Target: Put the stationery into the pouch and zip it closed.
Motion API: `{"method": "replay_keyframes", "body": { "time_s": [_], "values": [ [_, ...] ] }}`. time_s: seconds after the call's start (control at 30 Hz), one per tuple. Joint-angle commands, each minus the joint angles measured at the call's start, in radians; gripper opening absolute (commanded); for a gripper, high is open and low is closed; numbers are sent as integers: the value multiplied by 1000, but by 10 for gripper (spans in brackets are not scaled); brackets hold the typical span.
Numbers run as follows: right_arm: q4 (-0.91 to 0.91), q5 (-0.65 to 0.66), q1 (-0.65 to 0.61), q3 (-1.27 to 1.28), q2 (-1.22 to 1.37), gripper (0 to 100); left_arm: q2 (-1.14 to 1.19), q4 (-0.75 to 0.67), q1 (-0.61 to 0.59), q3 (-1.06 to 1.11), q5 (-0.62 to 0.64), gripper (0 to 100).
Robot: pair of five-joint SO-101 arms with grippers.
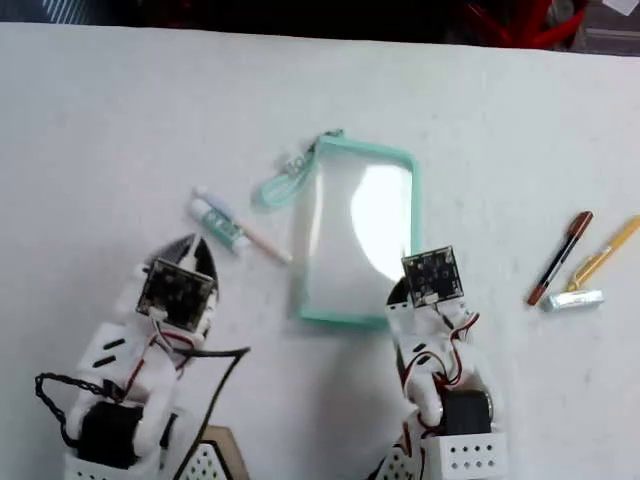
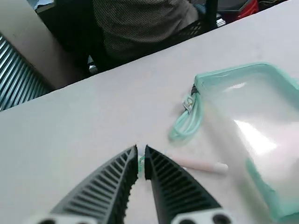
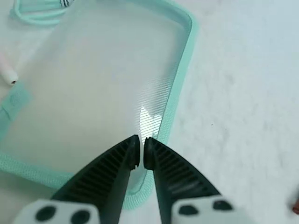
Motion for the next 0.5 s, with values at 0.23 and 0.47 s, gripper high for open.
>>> {"method": "replay_keyframes", "body": {
  "time_s": [0.23, 0.47],
  "values": [
    [2, 0, 38, 9, -8, 35, 5, -14, -56, 58, 2, 46],
    [-58, 0, 88, 9, -10, 36, 5, -15, -76, -57, 6, 46]
  ]
}}
